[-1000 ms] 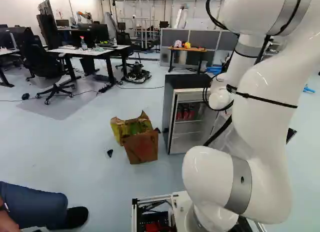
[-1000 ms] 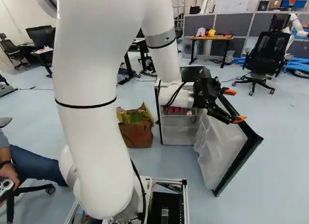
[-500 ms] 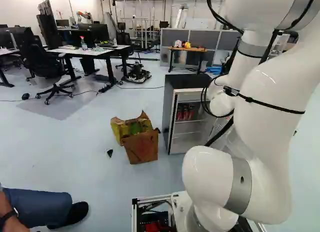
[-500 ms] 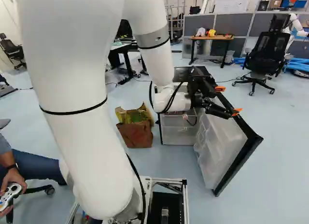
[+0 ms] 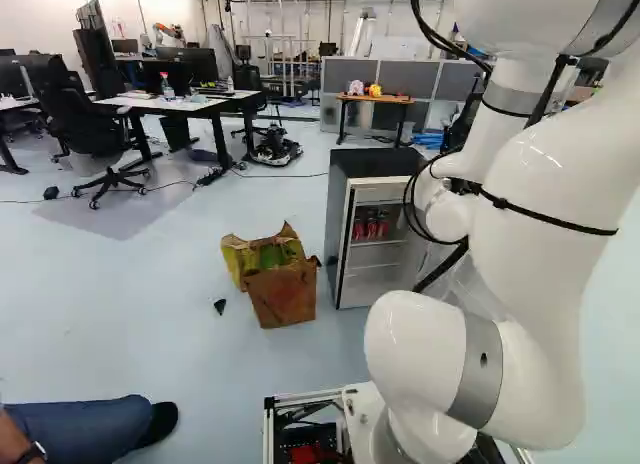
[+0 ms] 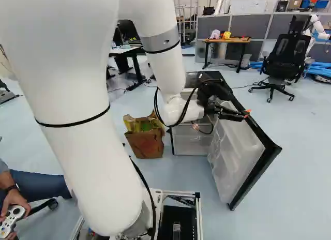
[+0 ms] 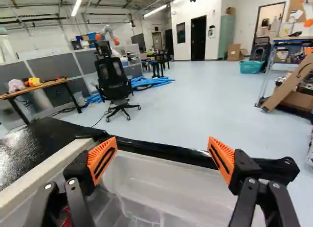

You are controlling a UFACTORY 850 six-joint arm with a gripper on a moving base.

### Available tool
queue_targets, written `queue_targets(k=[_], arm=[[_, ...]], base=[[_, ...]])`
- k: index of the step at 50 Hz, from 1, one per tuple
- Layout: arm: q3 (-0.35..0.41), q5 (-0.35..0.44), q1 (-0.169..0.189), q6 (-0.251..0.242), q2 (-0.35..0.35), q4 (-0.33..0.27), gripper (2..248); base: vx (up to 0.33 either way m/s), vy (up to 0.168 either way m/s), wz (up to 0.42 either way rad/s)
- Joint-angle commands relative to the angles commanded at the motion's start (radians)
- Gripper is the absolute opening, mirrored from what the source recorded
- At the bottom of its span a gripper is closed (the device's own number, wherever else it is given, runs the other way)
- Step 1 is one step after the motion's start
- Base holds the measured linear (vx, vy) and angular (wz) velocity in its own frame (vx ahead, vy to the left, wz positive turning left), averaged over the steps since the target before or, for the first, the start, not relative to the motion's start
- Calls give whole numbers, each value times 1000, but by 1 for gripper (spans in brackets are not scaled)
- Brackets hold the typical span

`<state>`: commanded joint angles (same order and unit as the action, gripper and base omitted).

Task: Grab a drink from the fridge

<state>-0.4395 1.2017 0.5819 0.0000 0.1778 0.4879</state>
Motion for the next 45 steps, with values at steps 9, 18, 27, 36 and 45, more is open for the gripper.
queue_targets(k=[9,18,27,36,45], arm=[[23,-26,8,0,-20,-94,247],[40,-51,14,0,-36,-189,247],[41,-67,13,0,-23,-284,247],[39,-82,13,0,1,-378,247],[35,-93,13,0,24,-462,247]], base=[[0,0,0],[0,0,0],[0,0,0],[0,0,0],[0,0,0]])
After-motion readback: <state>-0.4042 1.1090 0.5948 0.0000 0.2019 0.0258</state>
